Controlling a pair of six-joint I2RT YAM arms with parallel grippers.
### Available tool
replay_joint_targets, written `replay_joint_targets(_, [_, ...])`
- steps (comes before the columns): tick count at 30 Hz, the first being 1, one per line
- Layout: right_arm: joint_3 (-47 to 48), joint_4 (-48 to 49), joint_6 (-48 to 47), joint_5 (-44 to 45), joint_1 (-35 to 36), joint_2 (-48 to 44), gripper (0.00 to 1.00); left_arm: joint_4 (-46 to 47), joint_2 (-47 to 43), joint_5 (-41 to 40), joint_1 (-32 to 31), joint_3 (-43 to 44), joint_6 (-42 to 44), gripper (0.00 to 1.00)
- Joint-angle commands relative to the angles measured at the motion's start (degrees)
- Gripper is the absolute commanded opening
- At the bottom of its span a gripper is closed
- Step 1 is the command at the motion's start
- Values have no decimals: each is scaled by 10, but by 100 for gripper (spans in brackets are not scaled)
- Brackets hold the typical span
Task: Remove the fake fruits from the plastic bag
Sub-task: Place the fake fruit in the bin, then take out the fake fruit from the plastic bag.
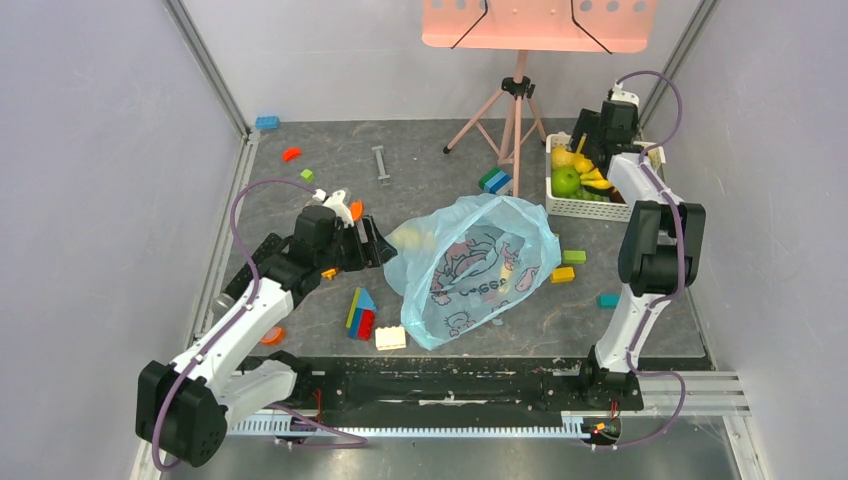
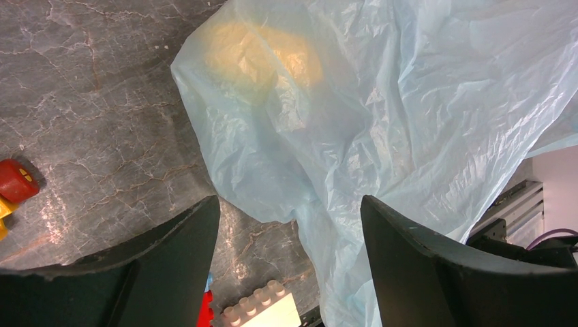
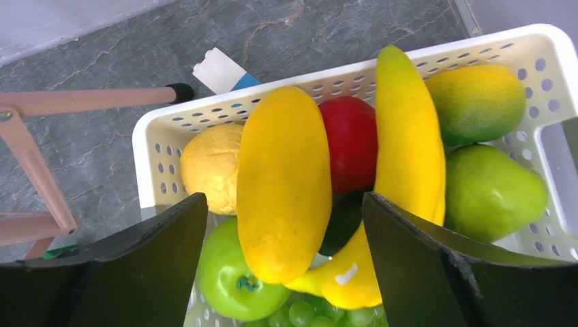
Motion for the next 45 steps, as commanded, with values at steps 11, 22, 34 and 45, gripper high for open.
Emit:
replay_joint_targets(11, [-304,130,31,-91,3,-366,84,40,6,-5,-2,-2,-25,82])
replay_joint_targets(22, [-467,167,1,-336,88,-646,81,76,34,-29,-2,4,-58,82])
replay_joint_targets(34, [-709,441,35,-590,183,-752,77,95,77,-23,-2,25,-68,81])
replay_joint_targets(45, [-715,375,-167,-356,405,-620,72,75,100,-53,-2,60,-47,81])
